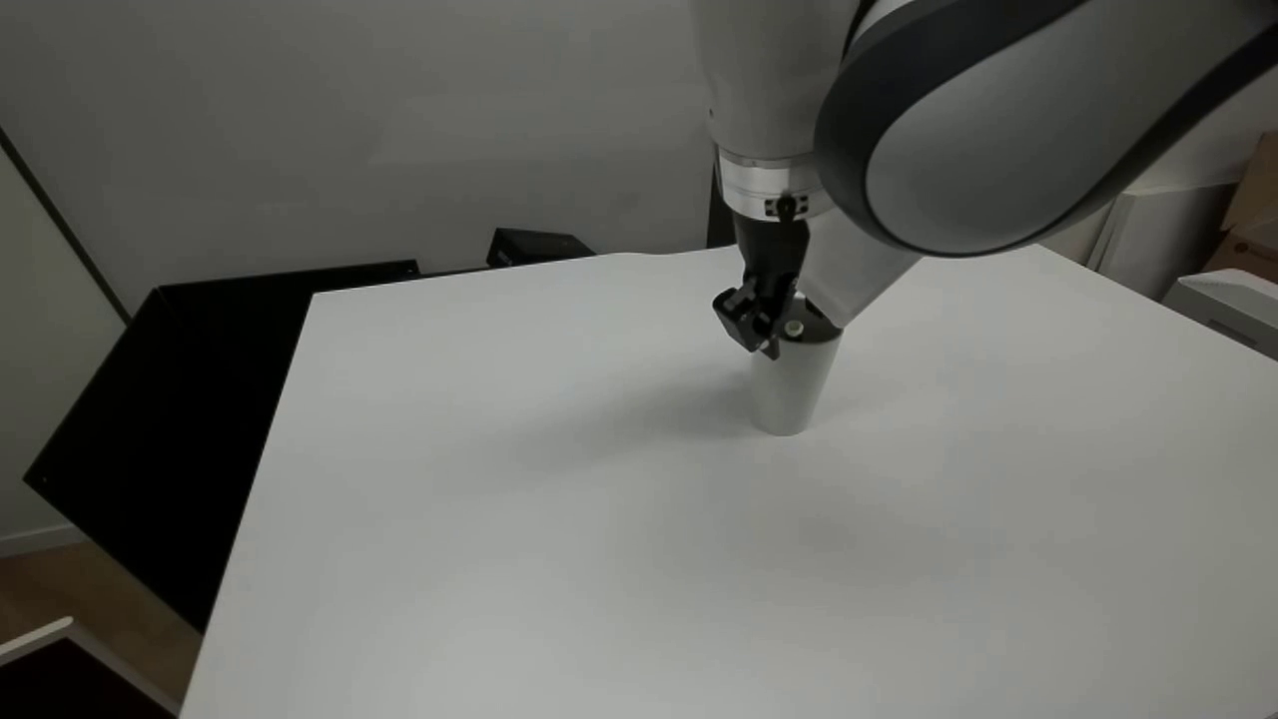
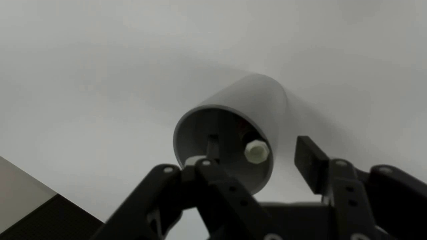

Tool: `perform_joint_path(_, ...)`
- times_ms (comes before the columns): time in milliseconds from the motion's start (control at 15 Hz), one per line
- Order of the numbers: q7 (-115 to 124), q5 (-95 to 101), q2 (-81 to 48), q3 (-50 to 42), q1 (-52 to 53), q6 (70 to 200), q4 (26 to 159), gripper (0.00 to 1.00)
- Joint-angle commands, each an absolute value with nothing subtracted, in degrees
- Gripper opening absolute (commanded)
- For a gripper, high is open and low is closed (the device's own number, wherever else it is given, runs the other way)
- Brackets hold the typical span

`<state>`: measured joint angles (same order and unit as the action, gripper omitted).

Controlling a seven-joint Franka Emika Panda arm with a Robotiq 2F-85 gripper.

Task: Remove the marker from the mug and put it on the table

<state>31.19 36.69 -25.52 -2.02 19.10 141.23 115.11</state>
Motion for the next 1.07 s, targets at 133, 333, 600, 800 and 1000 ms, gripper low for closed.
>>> perform_joint_path(133,33.85,37.61,-25.70,-2.70,19.81,140.93,114.99,0.26)
perform_joint_path(333,33.90,37.53,-25.71,-2.66,19.81,140.91,114.95,0.08)
perform_joint_path(600,33.69,37.10,-25.59,-2.62,19.64,140.29,114.44,0.07)
perform_joint_path(800,33.23,36.79,-25.48,-2.72,19.51,139.02,113.26,0.07)
perform_joint_path(1000,31.69,35.29,-25.65,-2.47,18.92,136.01,110.99,0.07)
